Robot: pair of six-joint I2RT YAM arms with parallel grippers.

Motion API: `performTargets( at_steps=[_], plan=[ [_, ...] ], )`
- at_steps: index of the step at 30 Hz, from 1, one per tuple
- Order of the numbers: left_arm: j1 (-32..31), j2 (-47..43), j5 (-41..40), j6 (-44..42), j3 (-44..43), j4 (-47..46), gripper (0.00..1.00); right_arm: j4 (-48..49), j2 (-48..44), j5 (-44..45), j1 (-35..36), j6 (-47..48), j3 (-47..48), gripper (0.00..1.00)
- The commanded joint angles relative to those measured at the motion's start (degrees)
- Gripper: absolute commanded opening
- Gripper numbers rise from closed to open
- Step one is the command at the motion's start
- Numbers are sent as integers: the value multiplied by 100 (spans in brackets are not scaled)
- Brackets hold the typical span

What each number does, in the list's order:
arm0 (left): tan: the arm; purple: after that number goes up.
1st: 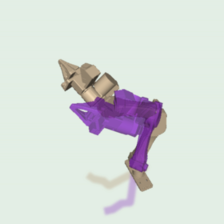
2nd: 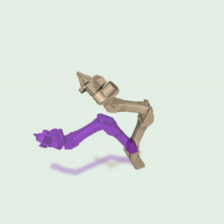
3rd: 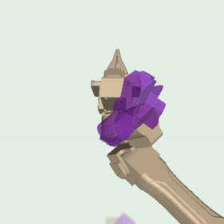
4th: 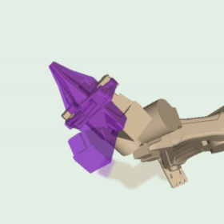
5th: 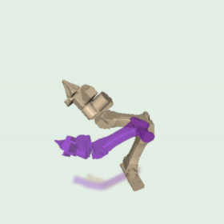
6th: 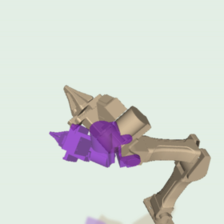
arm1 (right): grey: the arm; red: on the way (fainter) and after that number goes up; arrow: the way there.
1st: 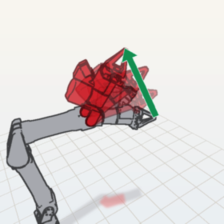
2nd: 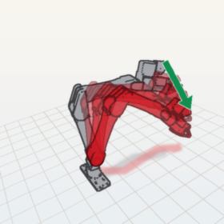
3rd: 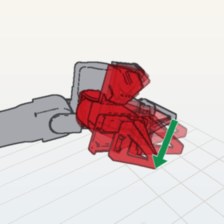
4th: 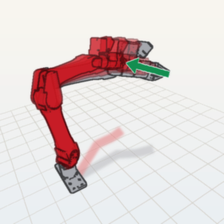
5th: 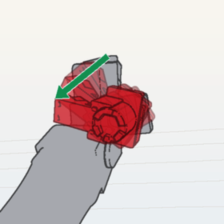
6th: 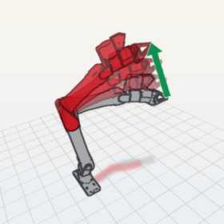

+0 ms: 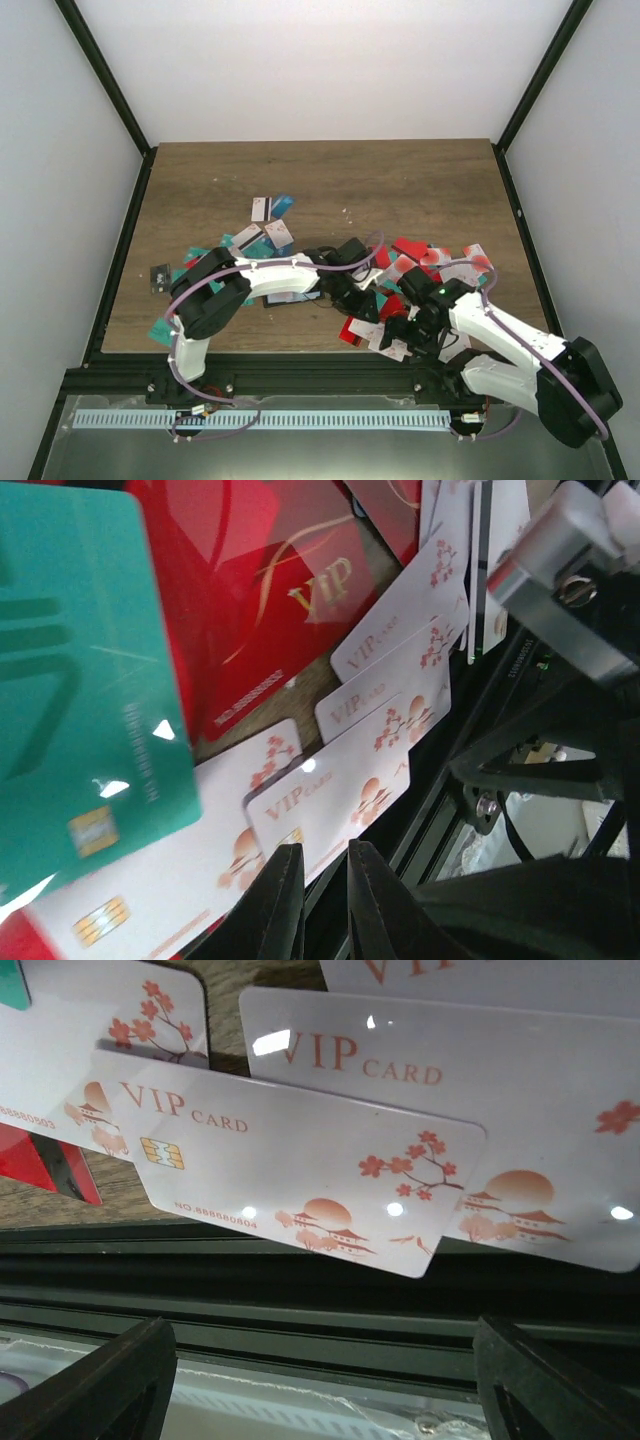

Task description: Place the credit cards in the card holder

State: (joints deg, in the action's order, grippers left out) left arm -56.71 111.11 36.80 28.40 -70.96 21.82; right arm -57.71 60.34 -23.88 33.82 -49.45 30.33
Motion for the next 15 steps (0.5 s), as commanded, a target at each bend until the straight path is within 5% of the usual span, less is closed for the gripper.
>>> performTargets(
  at_steps=[1,15],
  plan=[
    [-175,322,352,55,-336,-97,15,584,-188,-226,-33,-233,-253,82],
    [-414,979,417,48,-579,-8,14,1161,-526,-108,-36,-464,-820,78]
  ],
)
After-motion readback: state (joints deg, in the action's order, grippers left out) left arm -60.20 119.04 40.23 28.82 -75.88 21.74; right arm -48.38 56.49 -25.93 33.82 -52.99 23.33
